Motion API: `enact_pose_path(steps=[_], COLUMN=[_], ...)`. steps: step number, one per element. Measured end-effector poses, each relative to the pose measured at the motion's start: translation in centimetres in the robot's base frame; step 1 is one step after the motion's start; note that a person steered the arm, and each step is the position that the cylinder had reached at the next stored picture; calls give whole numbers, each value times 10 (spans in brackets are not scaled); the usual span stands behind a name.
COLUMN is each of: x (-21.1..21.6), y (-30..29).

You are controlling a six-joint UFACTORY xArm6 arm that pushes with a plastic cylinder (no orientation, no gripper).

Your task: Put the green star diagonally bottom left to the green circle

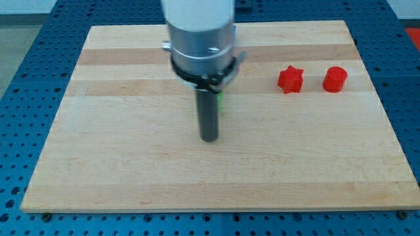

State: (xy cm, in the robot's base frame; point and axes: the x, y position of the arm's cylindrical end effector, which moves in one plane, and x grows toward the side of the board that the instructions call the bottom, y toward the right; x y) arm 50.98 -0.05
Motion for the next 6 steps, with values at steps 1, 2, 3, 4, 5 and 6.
enact_pose_path(steps=[1,2,3,4,5,6], x=[-3,-23,-39,-48,-54,-59], y=[51,66,49,12,-21,-51])
